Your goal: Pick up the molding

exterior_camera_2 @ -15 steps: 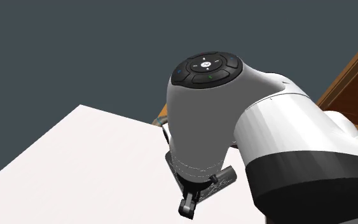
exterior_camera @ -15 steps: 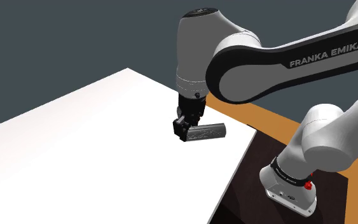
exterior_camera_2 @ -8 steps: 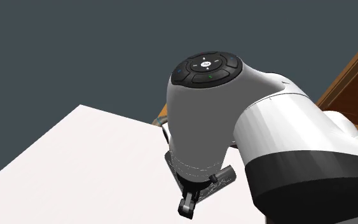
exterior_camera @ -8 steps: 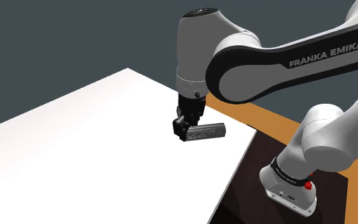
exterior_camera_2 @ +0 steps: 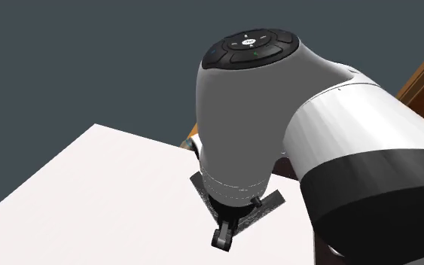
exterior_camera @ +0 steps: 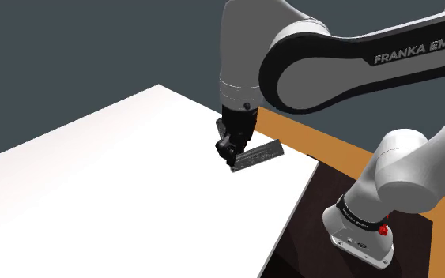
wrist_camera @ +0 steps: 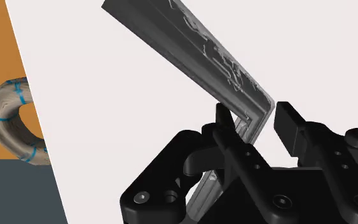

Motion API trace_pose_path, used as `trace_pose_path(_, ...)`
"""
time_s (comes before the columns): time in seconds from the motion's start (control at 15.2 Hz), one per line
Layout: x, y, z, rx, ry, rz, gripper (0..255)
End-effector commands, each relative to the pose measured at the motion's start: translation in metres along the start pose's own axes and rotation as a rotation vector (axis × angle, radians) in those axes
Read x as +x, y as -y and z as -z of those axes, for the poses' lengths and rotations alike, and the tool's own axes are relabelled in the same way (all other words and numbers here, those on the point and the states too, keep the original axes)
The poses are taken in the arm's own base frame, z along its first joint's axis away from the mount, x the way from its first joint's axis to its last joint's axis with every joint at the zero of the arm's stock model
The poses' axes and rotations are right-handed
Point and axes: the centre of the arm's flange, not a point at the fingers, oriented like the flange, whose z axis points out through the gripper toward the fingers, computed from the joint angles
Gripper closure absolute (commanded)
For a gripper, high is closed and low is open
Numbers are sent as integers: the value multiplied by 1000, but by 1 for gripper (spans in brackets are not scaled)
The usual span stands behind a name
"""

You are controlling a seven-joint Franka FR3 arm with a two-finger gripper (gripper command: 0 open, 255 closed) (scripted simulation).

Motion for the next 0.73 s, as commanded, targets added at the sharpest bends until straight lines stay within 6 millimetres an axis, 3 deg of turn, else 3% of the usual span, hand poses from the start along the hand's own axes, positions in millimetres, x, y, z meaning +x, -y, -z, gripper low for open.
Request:
trace_pose_path(0.0, -1, 0, 8, -2, 5, 0, 255)
trace_pose_path(0.53, -2, 1, 51, -2, 5, 0, 255)
trace_pose_path(0.66, -2, 1, 51, -2, 5, 0, 255)
